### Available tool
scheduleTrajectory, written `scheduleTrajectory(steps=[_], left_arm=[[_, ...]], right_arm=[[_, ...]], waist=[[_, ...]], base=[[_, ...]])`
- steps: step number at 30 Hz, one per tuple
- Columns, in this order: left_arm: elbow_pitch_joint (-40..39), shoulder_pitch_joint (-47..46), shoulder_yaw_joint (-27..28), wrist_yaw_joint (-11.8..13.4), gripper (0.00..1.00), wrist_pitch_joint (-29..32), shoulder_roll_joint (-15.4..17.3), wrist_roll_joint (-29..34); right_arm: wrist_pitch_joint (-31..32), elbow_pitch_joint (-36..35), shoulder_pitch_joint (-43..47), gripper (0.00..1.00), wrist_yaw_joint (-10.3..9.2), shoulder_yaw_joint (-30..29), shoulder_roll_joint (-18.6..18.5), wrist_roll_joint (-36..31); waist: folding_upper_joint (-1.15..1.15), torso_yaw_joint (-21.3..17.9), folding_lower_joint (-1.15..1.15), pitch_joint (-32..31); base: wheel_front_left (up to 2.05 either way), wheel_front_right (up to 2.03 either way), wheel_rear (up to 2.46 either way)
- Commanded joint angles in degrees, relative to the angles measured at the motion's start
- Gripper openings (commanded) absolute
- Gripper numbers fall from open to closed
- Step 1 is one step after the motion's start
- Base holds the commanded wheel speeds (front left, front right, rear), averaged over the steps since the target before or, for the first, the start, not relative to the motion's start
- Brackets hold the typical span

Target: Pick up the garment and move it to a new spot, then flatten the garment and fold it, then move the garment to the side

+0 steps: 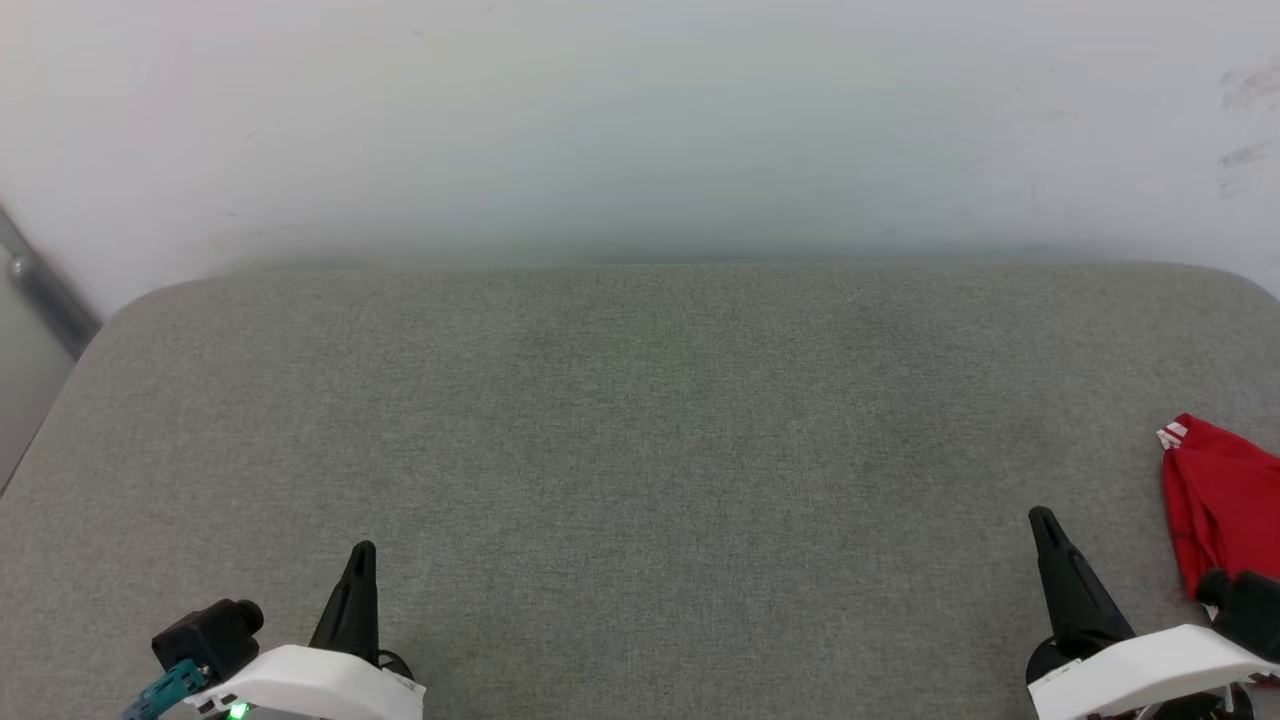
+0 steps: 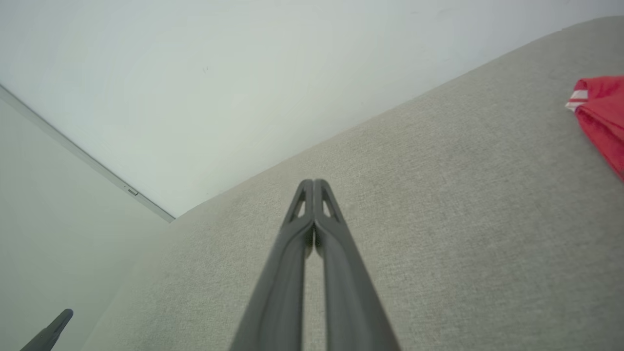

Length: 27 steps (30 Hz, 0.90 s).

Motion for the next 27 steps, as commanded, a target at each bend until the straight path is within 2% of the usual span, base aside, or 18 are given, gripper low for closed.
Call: scheduleTrajectory(steps=[1,27], left_arm=[[-0.59,-1.92,0.60,-0.42,0.00,0.66,-0.10,-2.77],[0.22,-3.90,3.29,-1.94,0.00,5.52,-1.29,-21.55]], right_arm=[[0.13,-0.13,-2.00,0.00,0.00,-0.15,-0.48,3.07],[1.31,4.13,-5.10,0.00,0.00,-0.97,-0.68,22.68]], waist=[[0.00,-0.06,-0.01,0.05],[0.00,-0.74,-0.01,0.60]], base=[[0.00,0.00,0.00],[0.00,0.00,0.00]])
